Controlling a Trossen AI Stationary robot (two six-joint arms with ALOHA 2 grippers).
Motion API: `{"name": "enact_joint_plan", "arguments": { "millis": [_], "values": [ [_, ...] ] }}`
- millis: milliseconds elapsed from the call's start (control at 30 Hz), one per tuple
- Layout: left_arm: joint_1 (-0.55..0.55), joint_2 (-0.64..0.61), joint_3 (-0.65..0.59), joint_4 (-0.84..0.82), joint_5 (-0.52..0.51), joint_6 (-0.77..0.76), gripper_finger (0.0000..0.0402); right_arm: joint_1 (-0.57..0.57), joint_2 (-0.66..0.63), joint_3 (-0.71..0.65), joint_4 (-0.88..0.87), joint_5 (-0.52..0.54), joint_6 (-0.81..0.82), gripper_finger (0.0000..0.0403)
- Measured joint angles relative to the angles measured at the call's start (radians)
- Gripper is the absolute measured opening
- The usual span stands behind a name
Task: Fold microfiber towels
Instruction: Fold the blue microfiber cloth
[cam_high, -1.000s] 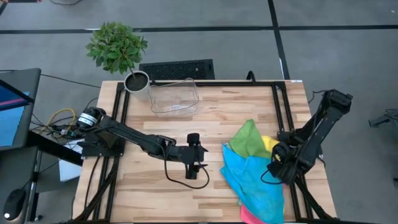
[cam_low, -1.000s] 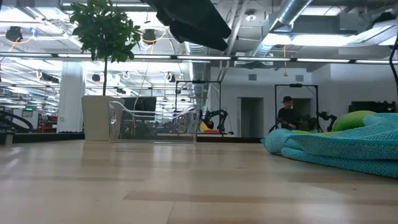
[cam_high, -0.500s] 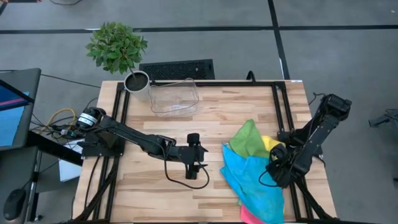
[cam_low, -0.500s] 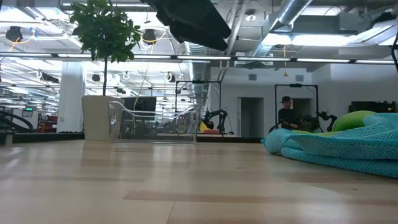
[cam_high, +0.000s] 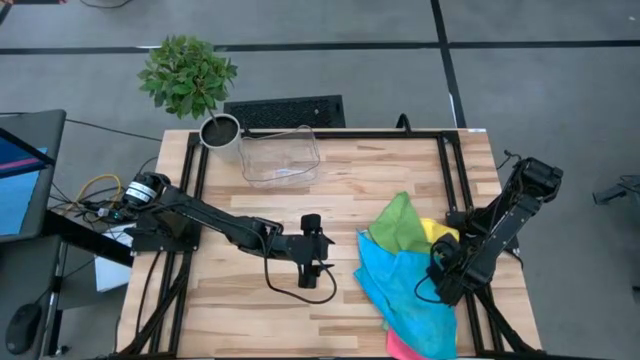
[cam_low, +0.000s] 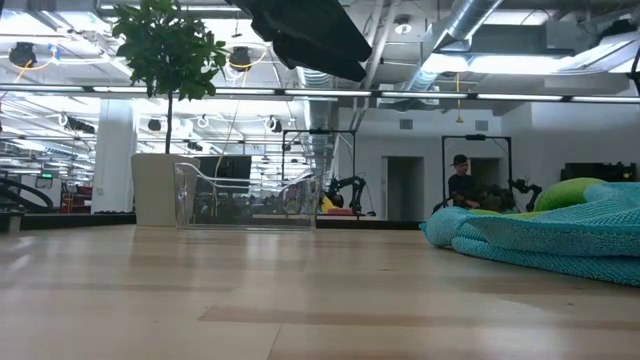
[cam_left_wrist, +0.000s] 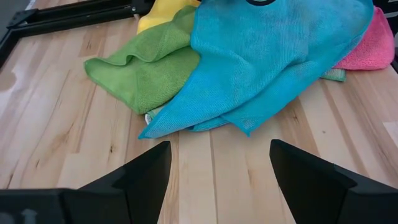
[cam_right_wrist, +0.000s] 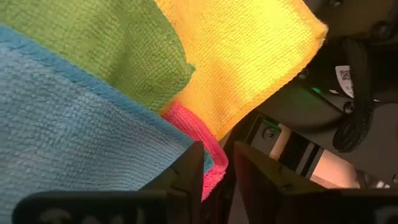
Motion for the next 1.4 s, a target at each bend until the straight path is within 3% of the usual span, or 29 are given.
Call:
{"name": "enact_joint_plan", "arguments": {
  "millis": [267,600,800,967,1400],
  "values": [
    [0.0,0.0,0.0,0.0,0.0,0.0,0.0265,0.008,-0.003,0.0,0.078,-0.004,0.001,0.0109],
    [0.0,0.0,0.0,0.0,0.0,0.007,0.0265,-0.007,-0.003,-0.017,0.068,-0.054,0.02,0.0192],
    [0.0,0.0,0.0,0.0,0.0,0.007,0.0265,-0.016,-0.003,-0.017,0.121,-0.001,0.0,0.0202],
    [0.0,0.0,0.0,-0.001,0.0,0.007,0.0265,-0.016,-0.003,-0.017,0.12,0.002,-0.001,0.0171],
    [0.0,0.0,0.0,-0.001,0.0,-0.004,0.0265,-0.016,-0.003,-0.028,0.118,0.0,0.008,0.0026]
  ]
}}
